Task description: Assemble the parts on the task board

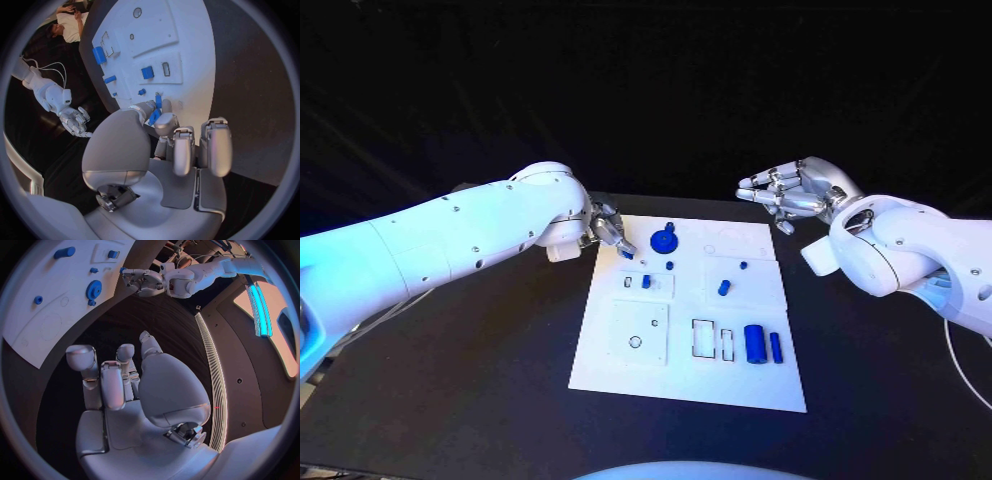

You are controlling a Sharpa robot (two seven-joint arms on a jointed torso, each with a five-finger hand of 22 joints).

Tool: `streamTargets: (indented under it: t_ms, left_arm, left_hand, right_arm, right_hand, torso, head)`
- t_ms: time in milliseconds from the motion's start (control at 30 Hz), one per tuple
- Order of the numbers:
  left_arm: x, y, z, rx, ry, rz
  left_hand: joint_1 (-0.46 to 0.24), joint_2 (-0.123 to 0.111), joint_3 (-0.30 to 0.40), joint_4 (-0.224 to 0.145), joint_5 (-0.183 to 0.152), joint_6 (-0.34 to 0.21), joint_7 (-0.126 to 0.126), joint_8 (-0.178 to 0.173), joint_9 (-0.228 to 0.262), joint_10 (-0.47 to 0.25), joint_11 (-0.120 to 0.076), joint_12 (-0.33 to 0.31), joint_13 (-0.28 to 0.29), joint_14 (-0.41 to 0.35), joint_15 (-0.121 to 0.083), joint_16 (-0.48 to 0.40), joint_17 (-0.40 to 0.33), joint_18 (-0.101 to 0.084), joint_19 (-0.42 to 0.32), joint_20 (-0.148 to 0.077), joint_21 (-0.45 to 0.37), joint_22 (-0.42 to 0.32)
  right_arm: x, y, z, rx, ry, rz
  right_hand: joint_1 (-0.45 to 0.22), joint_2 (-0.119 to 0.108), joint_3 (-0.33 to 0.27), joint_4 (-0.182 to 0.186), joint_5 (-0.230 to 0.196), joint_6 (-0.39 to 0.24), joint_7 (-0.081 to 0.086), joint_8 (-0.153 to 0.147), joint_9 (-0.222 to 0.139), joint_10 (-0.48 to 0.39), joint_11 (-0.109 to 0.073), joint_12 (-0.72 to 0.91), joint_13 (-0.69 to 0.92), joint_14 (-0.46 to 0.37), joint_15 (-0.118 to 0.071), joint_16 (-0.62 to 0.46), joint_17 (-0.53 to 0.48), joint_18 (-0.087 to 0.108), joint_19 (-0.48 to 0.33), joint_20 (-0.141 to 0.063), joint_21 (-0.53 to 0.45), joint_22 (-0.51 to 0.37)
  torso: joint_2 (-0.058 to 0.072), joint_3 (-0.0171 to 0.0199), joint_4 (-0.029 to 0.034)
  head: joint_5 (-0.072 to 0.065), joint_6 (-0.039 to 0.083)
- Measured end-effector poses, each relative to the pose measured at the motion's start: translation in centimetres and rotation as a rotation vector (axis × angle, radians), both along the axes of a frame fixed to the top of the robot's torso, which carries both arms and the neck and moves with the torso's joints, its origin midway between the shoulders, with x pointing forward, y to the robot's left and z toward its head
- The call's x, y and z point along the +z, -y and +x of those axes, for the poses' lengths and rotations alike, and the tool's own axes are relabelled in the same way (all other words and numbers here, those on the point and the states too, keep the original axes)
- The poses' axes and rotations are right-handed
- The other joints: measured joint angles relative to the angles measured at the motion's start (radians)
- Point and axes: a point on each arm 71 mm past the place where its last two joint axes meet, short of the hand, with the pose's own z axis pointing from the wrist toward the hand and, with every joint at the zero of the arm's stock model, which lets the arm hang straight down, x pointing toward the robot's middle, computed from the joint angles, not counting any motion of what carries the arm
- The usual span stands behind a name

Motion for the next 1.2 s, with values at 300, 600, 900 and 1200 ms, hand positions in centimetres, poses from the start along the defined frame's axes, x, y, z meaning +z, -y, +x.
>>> streamTargets:
  t_ms: [300,600,900,1200]
  left_arm:
    - [-1.7,-0.6,-1.4,-0.012,0.035,0.008]
    - [-2.6,-0.1,-2.2,-0.039,0.056,0.019]
    - [-2.9,-0.2,-2.5,-0.048,0.057,0.027]
    - [-3.1,0.1,-2.8,-0.064,0.035,0.043]
  left_hand:
    - [-0.005,-0.005,0.003,-0.003,0.000,0.007,-0.003,0.000,0.000,0.006,0.001,0.006,0.004,0.000,0.000,0.000,0.000,0.000,0.000,0.000,0.006,0.000]
    - [-0.012,-0.012,0.012,-0.007,-0.001,0.009,-0.002,0.000,-0.001,0.010,-0.002,0.006,0.006,0.000,0.000,0.000,0.001,0.000,0.000,0.000,0.009,0.000]
    - [-0.015,-0.014,0.018,-0.012,-0.005,0.009,-0.002,0.000,-0.001,0.010,-0.003,0.010,0.008,0.000,0.000,0.000,0.001,0.000,0.000,0.000,0.009,0.000]
    - [-0.023,-0.022,0.028,-0.022,0.000,0.015,-0.004,0.000,-0.002,0.010,-0.002,0.009,-0.002,0.000,0.000,0.000,0.001,0.000,0.000,0.000,0.009,0.000]
  right_arm:
    - [0.0,0.2,0.0,-0.003,0.000,-0.001]
    - [-0.1,0.2,0.0,-0.003,-0.002,-0.001]
    - [-0.1,0.3,0.0,-0.006,-0.006,0.004]
    - [-0.1,0.3,-0.1,-0.007,-0.008,0.006]
  right_hand:
    - [0.000,0.000,0.000,0.000,0.000,0.000,0.000,0.000,0.000,0.000,0.000,0.000,0.000,0.000,0.000,0.000,0.000,0.000,0.000,0.000,0.000,0.000]
    - [0.000,0.000,0.000,0.000,0.000,0.000,0.000,0.000,0.000,0.000,0.000,0.000,0.000,0.000,0.000,0.000,0.000,0.000,0.000,0.000,0.000,0.000]
    - [0.000,0.000,0.000,0.000,0.000,0.000,0.000,0.000,0.000,0.000,0.000,0.000,0.000,0.000,0.000,0.000,0.000,0.000,0.000,0.000,0.000,0.000]
    - [0.000,0.000,0.000,0.000,0.000,0.000,0.000,0.000,0.000,0.000,0.000,0.000,0.000,0.000,0.000,0.000,0.000,0.000,0.000,0.000,0.000,0.000]
  torso:
    - [-0.001,-0.0003,0.0033]
    - [0.000,-0.0006,0.0012]
    - [0.000,0.0005,0.0012]
    - [0.000,0.0008,0.0009]
  head:
    - [0.000,-0.003]
    - [0.004,-0.005]
    - [0.003,-0.008]
    - [0.004,-0.010]
